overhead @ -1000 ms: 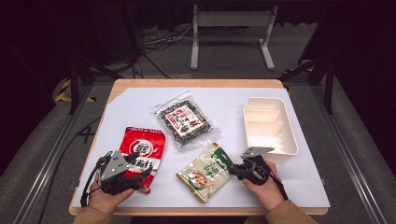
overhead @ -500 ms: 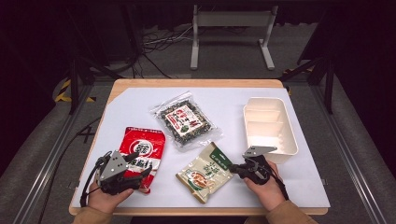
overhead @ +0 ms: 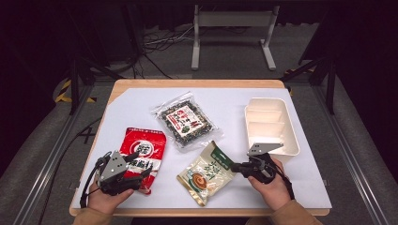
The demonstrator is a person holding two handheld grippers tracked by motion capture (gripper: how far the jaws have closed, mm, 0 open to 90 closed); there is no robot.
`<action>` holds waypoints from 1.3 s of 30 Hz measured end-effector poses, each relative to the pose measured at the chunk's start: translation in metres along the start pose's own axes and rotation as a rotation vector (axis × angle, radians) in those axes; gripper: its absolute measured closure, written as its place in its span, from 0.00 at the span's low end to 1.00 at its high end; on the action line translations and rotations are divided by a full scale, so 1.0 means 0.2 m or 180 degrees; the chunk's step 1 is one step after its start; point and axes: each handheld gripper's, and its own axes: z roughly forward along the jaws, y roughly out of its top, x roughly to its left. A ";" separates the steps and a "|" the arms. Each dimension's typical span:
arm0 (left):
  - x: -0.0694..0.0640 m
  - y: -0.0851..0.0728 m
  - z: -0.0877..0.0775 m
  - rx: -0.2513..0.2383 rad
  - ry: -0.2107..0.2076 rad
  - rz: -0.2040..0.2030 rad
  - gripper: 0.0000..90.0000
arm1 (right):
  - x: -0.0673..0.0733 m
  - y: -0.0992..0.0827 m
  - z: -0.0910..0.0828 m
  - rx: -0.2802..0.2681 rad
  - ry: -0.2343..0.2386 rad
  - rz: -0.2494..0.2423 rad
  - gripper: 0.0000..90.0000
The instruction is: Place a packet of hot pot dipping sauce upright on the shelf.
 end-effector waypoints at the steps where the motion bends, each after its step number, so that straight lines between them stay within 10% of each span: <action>1: 0.00 0.00 0.00 0.0003 0.0004 -0.0001 0.37 | 0.00 0.01 -0.01 0.0000 0.0037 -0.0008 1.00; 10: 0.03 -0.01 -0.01 -0.0013 0.0038 -0.0070 0.37 | 0.05 0.12 -0.11 -0.0060 0.0220 -0.0093 1.00; 39: 0.06 -0.02 -0.03 -0.0082 0.0089 -0.0159 0.37 | 0.17 0.33 -0.31 -0.0147 0.0120 -0.0556 1.00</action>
